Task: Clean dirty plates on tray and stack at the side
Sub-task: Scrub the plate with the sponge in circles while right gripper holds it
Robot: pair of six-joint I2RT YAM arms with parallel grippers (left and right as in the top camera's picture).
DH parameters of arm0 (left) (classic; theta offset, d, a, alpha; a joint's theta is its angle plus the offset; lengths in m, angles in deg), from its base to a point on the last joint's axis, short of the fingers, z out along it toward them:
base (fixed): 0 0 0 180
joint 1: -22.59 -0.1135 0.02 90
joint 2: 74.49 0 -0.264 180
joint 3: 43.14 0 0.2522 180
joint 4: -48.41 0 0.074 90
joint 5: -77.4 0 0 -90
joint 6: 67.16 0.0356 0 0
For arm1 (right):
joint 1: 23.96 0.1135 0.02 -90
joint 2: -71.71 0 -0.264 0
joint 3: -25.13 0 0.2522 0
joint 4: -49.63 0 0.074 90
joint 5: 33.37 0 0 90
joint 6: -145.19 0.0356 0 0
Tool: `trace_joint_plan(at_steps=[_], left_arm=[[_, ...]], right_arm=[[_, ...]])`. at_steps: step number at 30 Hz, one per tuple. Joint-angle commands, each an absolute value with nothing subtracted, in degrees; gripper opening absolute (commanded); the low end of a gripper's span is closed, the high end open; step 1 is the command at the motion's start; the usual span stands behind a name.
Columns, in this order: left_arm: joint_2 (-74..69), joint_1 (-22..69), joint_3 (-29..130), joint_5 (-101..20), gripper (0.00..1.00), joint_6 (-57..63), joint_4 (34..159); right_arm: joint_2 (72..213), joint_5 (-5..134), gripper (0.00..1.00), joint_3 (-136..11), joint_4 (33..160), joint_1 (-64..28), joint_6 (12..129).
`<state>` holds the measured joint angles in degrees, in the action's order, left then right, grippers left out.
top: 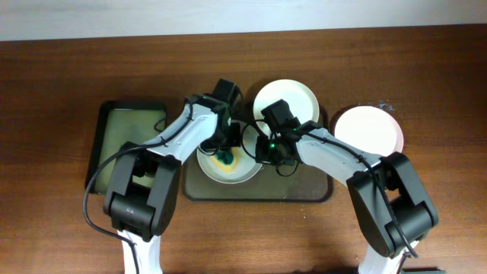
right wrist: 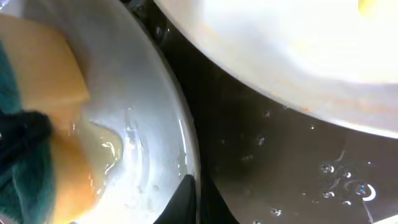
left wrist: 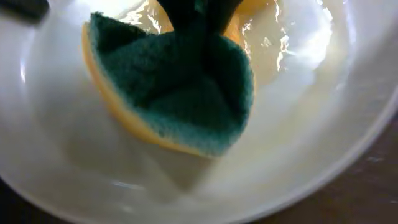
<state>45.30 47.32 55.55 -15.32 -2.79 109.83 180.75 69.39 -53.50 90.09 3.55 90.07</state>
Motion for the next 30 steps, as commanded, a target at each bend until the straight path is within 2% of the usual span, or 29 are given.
trace_joint_plan(at_steps=[1,3,6,8,13,15,19,20,24,27,30], left_arm=[[47.71,45.68,54.76,4.29,0.0,-10.57,108.71],[47.71,45.68,54.76,3.68,0.0,-9.65,112.45],[47.71,45.53,54.76,-0.89,0.0,-0.95,118.04],[47.71,43.98,54.76,-1.33,0.0,-0.78,121.65],[47.71,39.98,54.76,-12.3,0.0,8.45,120.4],[47.77,40.24,54.65,-12.91,0.0,9.71,120.99],[48.19,41.75,50.74,-22.09,0.0,12.88,121.19],[48.21,42.27,48.93,-30.03,0.0,17.14,121.19],[48.19,43.45,48.93,-34.35,0.0,18.19,116.08],[48.19,43.48,49.58,-30.95,0.0,12.12,105.94],[48.19,43.76,51.57,-14.25,0.0,3.24,99.79]], right_arm=[[181.71,69.91,0.04,-53.12,91.44,3.77,89.74],[181.71,69.93,0.04,-53.12,91.47,3.77,89.74],[181.73,70.15,0.04,-52.88,91.71,3.66,90.28],[181.79,73.23,0.04,-51.97,92.03,3.27,92.62],[184.72,82.41,0.04,-50.3,90.29,0.4,92.43],[186.67,86.28,0.04,-50.3,89.06,-0.58,91.42],[186.95,86.43,0.04,-50.3,88.63,-0.78,91.01],[186.95,86.43,0.04,-50.3,88.43,-0.78,91.01],[186.95,86.41,0.04,-50.3,88.38,-0.78,91.03],[186.95,86.39,0.04,-50.3,88.38,-0.78,91.03],[186.95,86.19,0.04,-50.3,88.41,-0.78,91.01]])
